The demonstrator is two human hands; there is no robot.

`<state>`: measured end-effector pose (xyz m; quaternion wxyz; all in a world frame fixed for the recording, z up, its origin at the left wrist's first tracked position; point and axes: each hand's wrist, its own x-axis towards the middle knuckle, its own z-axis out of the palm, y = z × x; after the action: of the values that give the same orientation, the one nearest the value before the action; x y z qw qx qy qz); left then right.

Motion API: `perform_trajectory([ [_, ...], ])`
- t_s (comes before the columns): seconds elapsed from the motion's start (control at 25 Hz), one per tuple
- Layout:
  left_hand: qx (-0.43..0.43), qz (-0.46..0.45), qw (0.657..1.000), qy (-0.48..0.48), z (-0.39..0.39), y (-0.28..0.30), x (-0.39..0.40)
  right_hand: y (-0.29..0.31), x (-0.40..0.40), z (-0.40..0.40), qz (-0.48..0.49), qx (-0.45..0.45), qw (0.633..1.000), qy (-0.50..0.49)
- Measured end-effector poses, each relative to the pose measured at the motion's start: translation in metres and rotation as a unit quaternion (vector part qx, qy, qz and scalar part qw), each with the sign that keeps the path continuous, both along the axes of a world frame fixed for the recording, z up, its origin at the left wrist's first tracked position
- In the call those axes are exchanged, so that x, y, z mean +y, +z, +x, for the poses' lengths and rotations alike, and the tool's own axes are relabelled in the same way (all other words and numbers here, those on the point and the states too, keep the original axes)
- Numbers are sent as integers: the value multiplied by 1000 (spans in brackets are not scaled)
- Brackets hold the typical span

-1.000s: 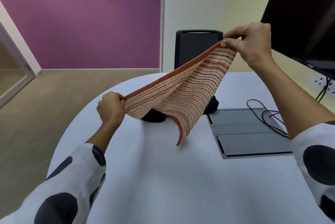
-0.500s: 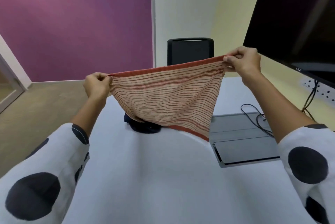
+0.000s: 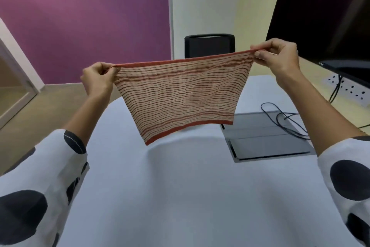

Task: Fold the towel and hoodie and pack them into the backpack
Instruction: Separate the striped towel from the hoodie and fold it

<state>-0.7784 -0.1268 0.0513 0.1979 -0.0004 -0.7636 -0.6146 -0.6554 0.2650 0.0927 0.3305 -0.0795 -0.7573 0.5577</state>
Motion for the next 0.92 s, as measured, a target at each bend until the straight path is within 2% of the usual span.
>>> perform_trajectory([
  [0.2, -52, -72, 994, -57, 88, -93, -24, -71, 12, 70, 24, -89, 994, 66],
  [0.36, -23, -231, 966, -113, 174, -148, -29, -117, 19, 126, 40, -202, 975, 89],
  [0.44, -23, -299, 942, -155, 208, -174, -34, -141, 18, 153, 75, -282, 950, 111],
  [0.56, -36, -413, 886, -210, 239, -211, -50, -185, 6, 190, 176, -421, 881, 123],
  [0.64, -58, -460, 857, -223, 252, -230, -65, -214, -11, 214, 181, -483, 844, 143],
  [0.84, -143, -486, 824, -253, 282, -276, -96, -288, -53, 270, 239, -533, 798, 148],
  [0.92, -190, -519, 795, -252, 294, -292, -100, -315, -64, 291, 235, -556, 782, 152],
])
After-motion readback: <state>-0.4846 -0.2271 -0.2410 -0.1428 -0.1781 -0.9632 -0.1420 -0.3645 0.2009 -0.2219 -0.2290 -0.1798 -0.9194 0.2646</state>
